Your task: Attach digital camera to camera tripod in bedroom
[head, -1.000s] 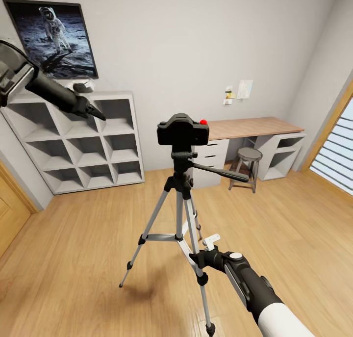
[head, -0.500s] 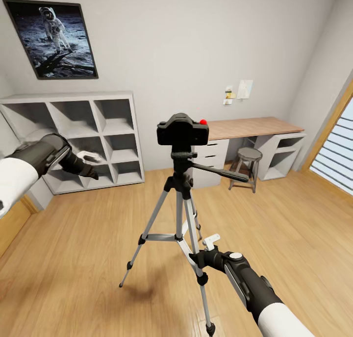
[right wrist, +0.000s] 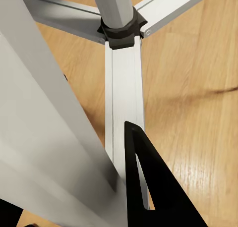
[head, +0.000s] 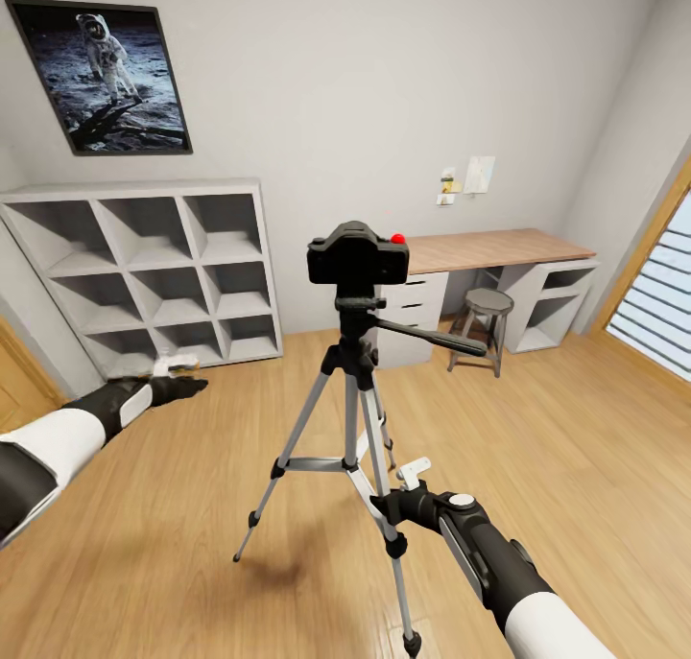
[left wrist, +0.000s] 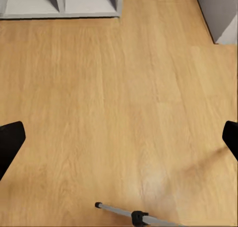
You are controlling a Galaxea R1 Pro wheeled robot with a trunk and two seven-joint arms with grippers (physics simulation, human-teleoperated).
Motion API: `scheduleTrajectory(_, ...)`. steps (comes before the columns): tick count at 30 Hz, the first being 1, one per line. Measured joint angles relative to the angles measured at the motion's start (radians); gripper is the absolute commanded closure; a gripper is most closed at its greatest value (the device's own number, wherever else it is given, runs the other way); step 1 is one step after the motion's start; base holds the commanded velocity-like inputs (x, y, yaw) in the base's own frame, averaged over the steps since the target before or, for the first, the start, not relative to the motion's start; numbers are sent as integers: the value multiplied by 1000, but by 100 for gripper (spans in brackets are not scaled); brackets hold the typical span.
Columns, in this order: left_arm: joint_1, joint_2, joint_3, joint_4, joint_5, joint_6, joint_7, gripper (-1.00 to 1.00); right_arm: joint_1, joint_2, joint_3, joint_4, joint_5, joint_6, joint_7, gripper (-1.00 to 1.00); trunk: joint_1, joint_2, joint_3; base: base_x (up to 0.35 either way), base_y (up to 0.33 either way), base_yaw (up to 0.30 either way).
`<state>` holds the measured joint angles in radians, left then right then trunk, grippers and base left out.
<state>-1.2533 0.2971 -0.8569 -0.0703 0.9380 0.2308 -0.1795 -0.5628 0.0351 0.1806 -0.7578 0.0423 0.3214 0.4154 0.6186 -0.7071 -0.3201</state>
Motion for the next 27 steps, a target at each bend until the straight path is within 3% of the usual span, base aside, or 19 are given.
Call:
scheduleTrajectory(4, 109, -16, 1, 28, 117, -188, 11, -100, 0, 0, 0, 0, 0, 0, 0, 100, 0, 0, 0, 0, 0, 0)
scheduleTrajectory(8, 182, -31, 3, 33, 153, -244, 14, -100, 0, 0, 1, 0, 0, 0, 0, 100, 0, 0, 0, 0, 0, 0)
scheduleTrajectory(27, 580, -106, 3, 42, 173, -284, 28, -100, 0, -1, 0, 0, -1, 1, 0, 100, 0, 0, 0, 0, 0, 0)
